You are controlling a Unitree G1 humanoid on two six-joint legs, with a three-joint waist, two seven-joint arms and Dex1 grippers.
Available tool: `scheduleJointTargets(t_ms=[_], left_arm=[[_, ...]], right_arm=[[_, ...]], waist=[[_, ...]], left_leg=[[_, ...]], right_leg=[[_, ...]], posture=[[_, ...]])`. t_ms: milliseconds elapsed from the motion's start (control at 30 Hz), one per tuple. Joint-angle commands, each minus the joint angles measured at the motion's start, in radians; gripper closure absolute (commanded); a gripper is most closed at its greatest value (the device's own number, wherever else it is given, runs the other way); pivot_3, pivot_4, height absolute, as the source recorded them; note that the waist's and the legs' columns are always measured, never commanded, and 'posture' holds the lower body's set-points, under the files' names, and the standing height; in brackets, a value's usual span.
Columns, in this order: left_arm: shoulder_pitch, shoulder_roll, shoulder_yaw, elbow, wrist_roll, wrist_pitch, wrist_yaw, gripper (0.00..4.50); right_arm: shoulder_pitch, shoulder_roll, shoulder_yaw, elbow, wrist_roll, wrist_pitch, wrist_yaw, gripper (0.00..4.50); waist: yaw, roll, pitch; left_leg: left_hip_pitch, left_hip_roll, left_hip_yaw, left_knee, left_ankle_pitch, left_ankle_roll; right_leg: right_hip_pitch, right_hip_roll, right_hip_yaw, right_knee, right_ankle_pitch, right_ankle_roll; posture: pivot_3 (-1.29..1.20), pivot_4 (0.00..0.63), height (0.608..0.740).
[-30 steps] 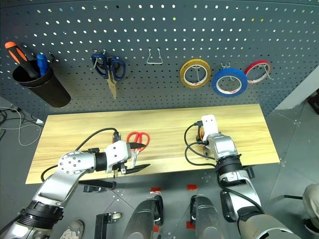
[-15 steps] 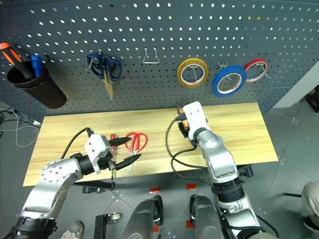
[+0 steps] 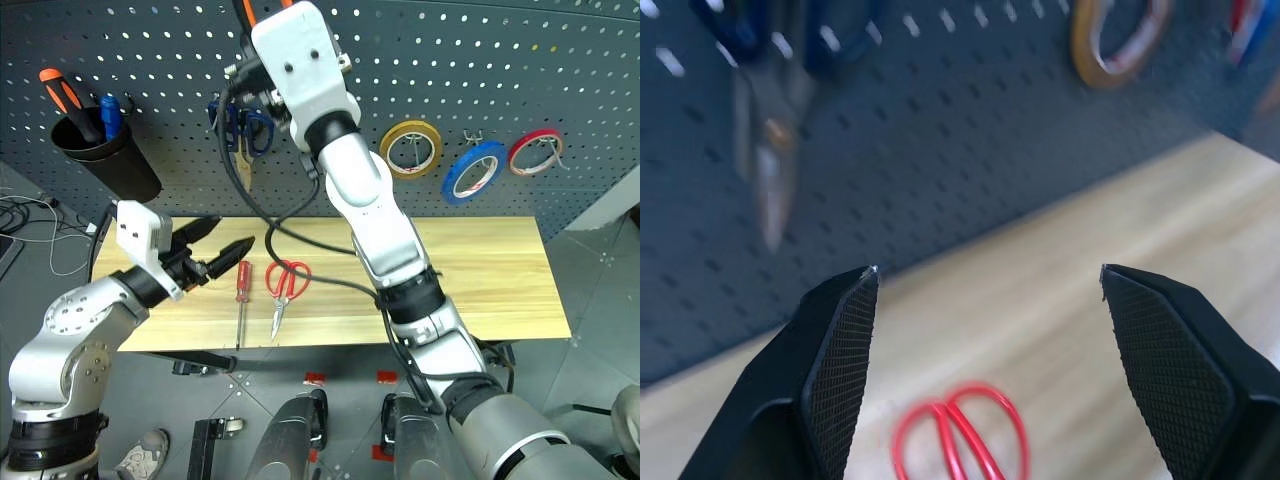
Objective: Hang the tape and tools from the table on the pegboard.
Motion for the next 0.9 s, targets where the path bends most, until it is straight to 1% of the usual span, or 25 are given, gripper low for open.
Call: scheduleJointTargets(t_ms=[33, 133, 233, 367, 467, 600, 667, 767, 800, 833, 900], left_arm=[[-0.049, -0.003, -0.012, -0.008, -0.002, 0.02, 0.021, 0.75], [-0.091, -0.009, -0.04, 0.02, 0.014, 0.028, 0.024, 0.75], [-0.103, -0.007, -0.054, 0.036, 0.029, 0.021, 0.02, 0.75], [-0.111, 0.002, -0.061, 0.044, 0.032, 0.021, 0.007, 0.75], [-0.109, 0.003, -0.063, 0.053, 0.038, 0.014, -0.004, 0.75], [-0.092, -0.006, -0.069, 0.069, 0.064, -0.009, -0.003, 0.75], [-0.082, -0.015, -0.075, 0.073, 0.076, -0.021, -0.001, 0.75], [-0.071, -0.031, -0.085, 0.083, 0.095, -0.034, 0.009, 0.75], [-0.066, -0.035, -0.093, 0.086, 0.105, -0.036, 0.016, 0.75], [-0.06, -0.043, -0.101, 0.094, 0.115, -0.039, 0.022, 0.75], [-0.054, -0.057, -0.11, 0.11, 0.133, -0.036, 0.039, 0.75]], right_arm=[[-0.103, -0.007, -0.034, 0.133, -0.021, -0.174, -0.053, 1.49], [-0.166, -0.018, -0.044, 0.305, -0.035, -0.287, -0.092, 1.49], [-0.189, -0.018, -0.049, 0.421, -0.041, -0.366, -0.121, 1.49], [-0.206, -0.011, -0.063, 0.53, -0.041, -0.413, -0.152, 1.49], [-0.194, -0.011, -0.054, 0.602, -0.068, -0.455, -0.188, 1.49], [-0.163, -0.023, -0.047, 0.654, -0.102, -0.494, -0.231, 1.49], [-0.153, -0.022, -0.052, 0.665, -0.103, -0.483, -0.235, 1.49], [-0.134, -0.01, -0.064, 0.668, -0.086, -0.44, -0.216, 1.49], [-0.117, 0.001, -0.079, 0.659, -0.058, -0.42, -0.198, 1.49], [-0.089, 0.01, -0.093, 0.636, -0.023, -0.44, -0.167, 1.49], [-0.058, 0.015, -0.105, 0.602, -0.003, -0.408, -0.15, 0.78]], waist=[[0.0, 0.0, 0.0], [0.001, 0.0, 0.0], [-0.001, 0.0, 0.0], [0.001, 0.0, 0.003], [0.001, 0.0, 0.004], [0.002, 0.001, 0.005], [0.002, 0.001, 0.006], [0.002, 0.001, 0.006], [0.002, 0.001, 0.006], [0.002, 0.001, 0.006], [0.002, 0.001, 0.006]], left_leg=[[0.0, 0.0, 0.0, 0.0, 0.0, 0.0], [0.0, 0.0, 0.0, -0.001, 0.0, 0.0], [0.0, 0.0, 0.001, -0.001, 0.0, 0.0], [0.0, 0.001, 0.001, -0.001, 0.0, 0.0], [0.0, 0.001, 0.001, -0.001, 0.0, 0.0], [0.0, 0.001, 0.001, -0.001, 0.0, 0.0], [0.0, 0.001, 0.001, -0.001, 0.0, 0.0], [0.0, 0.001, 0.001, -0.001, 0.0, 0.0], [0.0, 0.001, 0.001, -0.001, 0.0, 0.0], [0.0, 0.001, 0.001, -0.001, 0.0, 0.0], [0.001, 0.001, 0.001, -0.001, 0.0, 0.0]], right_leg=[[0.0, 0.0, 0.0, 0.0, 0.0, 0.0], [0.0, 0.0, 0.0, 0.0, 0.0, 0.0], [0.0, 0.0, 0.0, -0.001, 0.0, -0.001], [-0.001, 0.0, 0.0, 0.0, -0.001, -0.002], [-0.001, 0.0, 0.0, 0.0, -0.001, -0.002], [-0.001, 0.0, 0.0, 0.0, -0.001, -0.002], [-0.001, 0.0, 0.0, 0.0, -0.001, -0.002], [-0.001, 0.0, 0.0, 0.0, -0.002, -0.002], [-0.001, 0.0, 0.001, 0.0, -0.002, -0.002], [-0.001, 0.0, 0.001, 0.0, -0.002, -0.002], [0.001, 0.0, 0.001, 0.0, -0.002, -0.002]], posture=[[0.11, 0.276, 0.74], [0.13, 0.287, 0.74], [0.14, 0.302, 0.74], [0.16, 0.326, 0.74], [0.17, 0.347, 0.74], [0.17, 0.359, 0.74], [0.16, 0.362, 0.74], [0.14, 0.362, 0.74], [0.14, 0.362, 0.74], [0.12, 0.359, 0.74], [0.11, 0.356, 0.74]])
